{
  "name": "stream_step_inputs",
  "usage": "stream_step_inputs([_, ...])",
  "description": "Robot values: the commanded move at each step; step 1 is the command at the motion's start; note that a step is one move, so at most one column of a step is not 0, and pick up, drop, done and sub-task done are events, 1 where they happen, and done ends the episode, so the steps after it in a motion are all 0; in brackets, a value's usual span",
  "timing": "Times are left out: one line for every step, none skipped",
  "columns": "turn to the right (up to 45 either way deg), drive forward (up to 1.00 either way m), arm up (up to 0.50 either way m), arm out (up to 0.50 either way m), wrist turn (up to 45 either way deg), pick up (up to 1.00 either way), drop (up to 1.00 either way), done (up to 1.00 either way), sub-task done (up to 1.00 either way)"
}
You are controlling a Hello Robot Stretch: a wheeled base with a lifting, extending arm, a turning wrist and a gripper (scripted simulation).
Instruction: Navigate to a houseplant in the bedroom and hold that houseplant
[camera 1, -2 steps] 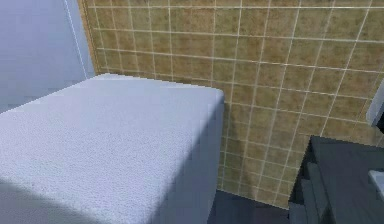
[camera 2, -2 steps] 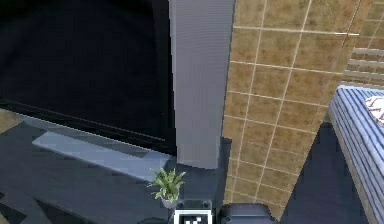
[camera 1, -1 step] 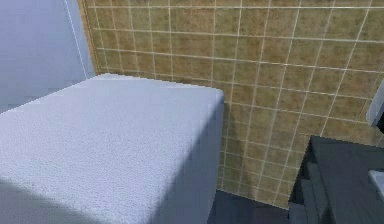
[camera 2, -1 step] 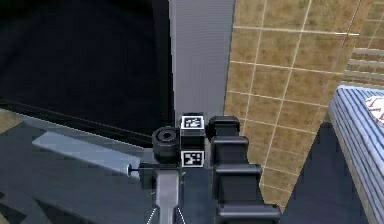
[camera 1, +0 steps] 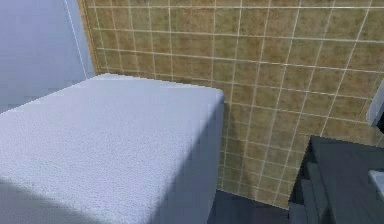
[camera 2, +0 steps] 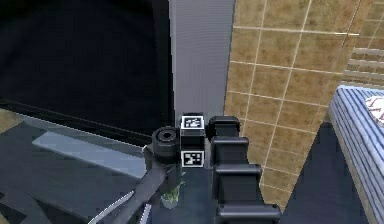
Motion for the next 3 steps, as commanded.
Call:
stream_step_inputs([0.0, 0.00, 0.00, 0.00, 45.0, 0.00, 0.00, 0.00, 0.00])
stream_step_inputs([0.0, 0.00, 0.00, 0.00, 45.0, 0.00, 0.00, 0.00, 0.00])
stream_step_inputs([0.0, 0.00, 0.00, 0.00, 36.0, 0.00, 0.00, 0.00, 0.00])
